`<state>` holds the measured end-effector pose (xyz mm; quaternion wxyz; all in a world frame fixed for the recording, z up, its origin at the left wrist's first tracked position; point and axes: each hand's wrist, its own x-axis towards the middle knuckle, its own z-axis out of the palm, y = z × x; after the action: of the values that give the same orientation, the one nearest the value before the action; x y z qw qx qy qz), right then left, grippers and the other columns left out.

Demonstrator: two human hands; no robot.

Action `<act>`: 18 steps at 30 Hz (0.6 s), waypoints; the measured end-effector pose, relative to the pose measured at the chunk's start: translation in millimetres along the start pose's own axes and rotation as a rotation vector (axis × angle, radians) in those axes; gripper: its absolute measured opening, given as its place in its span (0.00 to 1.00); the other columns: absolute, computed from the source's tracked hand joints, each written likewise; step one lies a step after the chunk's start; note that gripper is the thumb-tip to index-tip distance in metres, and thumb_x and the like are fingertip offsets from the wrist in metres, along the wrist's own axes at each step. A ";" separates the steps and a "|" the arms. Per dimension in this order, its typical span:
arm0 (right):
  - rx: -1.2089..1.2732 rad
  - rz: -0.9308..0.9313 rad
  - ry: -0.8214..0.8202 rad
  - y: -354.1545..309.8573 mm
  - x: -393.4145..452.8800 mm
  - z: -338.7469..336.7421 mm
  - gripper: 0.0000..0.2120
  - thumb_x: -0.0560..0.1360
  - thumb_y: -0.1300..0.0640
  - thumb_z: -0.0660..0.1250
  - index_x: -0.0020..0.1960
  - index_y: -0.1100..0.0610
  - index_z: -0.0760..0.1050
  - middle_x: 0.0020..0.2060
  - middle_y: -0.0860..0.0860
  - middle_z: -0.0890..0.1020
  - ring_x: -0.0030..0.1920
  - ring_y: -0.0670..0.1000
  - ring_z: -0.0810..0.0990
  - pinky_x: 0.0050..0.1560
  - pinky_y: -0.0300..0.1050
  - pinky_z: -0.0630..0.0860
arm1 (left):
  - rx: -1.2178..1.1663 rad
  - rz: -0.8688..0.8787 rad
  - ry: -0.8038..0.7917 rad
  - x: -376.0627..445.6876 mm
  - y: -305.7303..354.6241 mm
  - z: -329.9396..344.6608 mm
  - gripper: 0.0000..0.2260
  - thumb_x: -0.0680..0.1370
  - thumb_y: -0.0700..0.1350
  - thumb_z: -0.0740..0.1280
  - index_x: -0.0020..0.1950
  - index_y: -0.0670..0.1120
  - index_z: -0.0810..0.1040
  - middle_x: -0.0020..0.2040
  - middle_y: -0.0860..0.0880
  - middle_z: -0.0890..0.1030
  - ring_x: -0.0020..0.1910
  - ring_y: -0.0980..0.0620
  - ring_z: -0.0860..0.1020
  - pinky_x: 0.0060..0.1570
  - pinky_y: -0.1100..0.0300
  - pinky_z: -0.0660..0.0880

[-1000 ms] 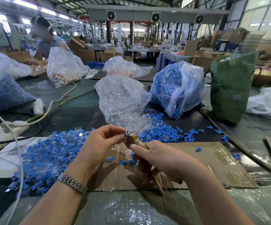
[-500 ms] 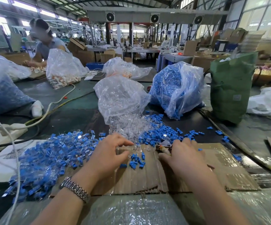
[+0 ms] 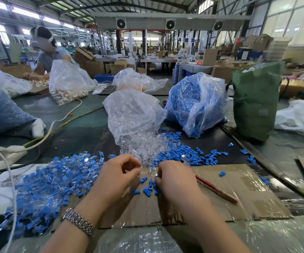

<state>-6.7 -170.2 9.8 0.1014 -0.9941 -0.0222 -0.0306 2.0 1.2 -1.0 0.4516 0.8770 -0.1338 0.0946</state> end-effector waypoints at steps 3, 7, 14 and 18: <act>0.188 0.016 0.082 4.4 -2.3 3.9 0.04 0.79 0.52 0.67 0.52 0.52 0.75 0.47 0.49 0.80 0.49 0.51 0.78 0.55 0.52 0.78 | -0.263 -0.109 -0.065 1.9 -4.0 -6.5 0.07 0.77 0.39 0.74 0.52 0.49 0.83 0.44 0.51 0.87 0.45 0.57 0.85 0.48 0.61 0.80; 0.513 0.034 0.121 12.6 -3.1 2.2 0.03 0.78 0.52 0.70 0.51 0.50 0.79 0.42 0.45 0.82 0.43 0.45 0.80 0.49 0.46 0.80 | -0.574 -0.220 -0.144 3.6 -8.0 -10.1 0.07 0.76 0.41 0.71 0.52 0.49 0.86 0.47 0.43 0.87 0.46 0.50 0.85 0.46 0.57 0.82; 1.195 -0.091 0.107 14.6 -12.0 -14.9 0.03 0.74 0.60 0.75 0.47 0.57 0.83 0.40 0.54 0.86 0.41 0.48 0.84 0.47 0.38 0.81 | -0.827 -0.259 -0.244 3.4 -8.1 -9.7 0.10 0.76 0.45 0.69 0.55 0.47 0.86 0.53 0.40 0.86 0.49 0.48 0.85 0.45 0.61 0.81; 1.251 -0.169 0.116 8.7 -15.4 -15.9 0.02 0.75 0.63 0.74 0.47 0.60 0.83 0.41 0.56 0.86 0.43 0.51 0.85 0.50 0.42 0.82 | -0.874 -0.242 -0.267 3.6 -6.6 -7.8 0.08 0.77 0.44 0.69 0.53 0.46 0.86 0.54 0.37 0.85 0.48 0.48 0.85 0.45 0.61 0.81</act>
<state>-22.5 -182.5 22.6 0.6615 -0.7383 -0.1090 -0.0735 7.2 10.8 -0.5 0.7651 0.6185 -0.1148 -0.1375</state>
